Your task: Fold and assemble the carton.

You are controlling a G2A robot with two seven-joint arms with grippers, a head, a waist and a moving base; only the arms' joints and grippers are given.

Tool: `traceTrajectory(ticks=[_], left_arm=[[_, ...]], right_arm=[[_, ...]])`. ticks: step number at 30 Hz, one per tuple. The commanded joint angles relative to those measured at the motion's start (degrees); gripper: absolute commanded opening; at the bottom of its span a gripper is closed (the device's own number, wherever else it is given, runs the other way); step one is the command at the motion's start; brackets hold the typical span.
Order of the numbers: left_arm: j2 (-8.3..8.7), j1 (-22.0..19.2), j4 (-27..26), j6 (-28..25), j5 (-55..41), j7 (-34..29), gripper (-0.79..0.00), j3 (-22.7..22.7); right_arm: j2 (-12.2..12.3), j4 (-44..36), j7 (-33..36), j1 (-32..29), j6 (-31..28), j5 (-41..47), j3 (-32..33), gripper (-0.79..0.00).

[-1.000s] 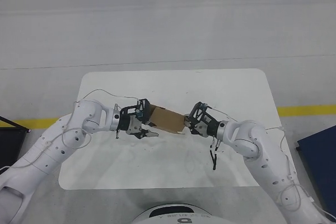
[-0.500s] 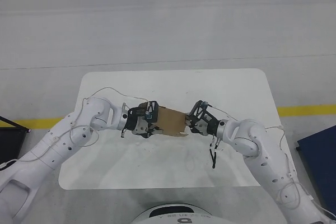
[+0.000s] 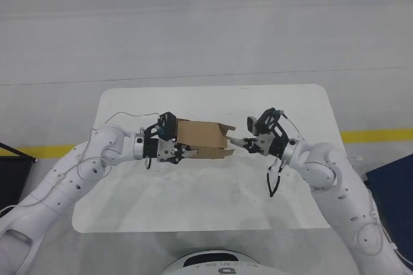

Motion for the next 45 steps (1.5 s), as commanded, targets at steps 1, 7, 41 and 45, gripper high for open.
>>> traceTrajectory(ticks=[1,7,41,45], left_arm=[[-0.02,-0.1,0.0,0.0,0.0,-0.1,-0.785,0.0],[-0.13,0.9,-0.3,0.9,0.2,-1.6,-0.785,0.3],[-0.96,-1.0,-1.7,0.0,-2.9,-5.0,-0.785,3.3],[-0.66,-0.6,-2.8,0.0,-2.6,-6.2,-0.785,2.8]], right_arm=[[0.0,0.1,-0.3,-0.2,0.2,2.7,0.5,0.000],[-0.1,-0.2,-1.8,-0.5,0.8,4.5,0.4,0.000],[-2.4,0.6,1.8,9.0,11.7,2.7,-12.7,0.000],[-3.0,2.9,2.8,10.6,14.1,0.6,-15.5,0.000]])
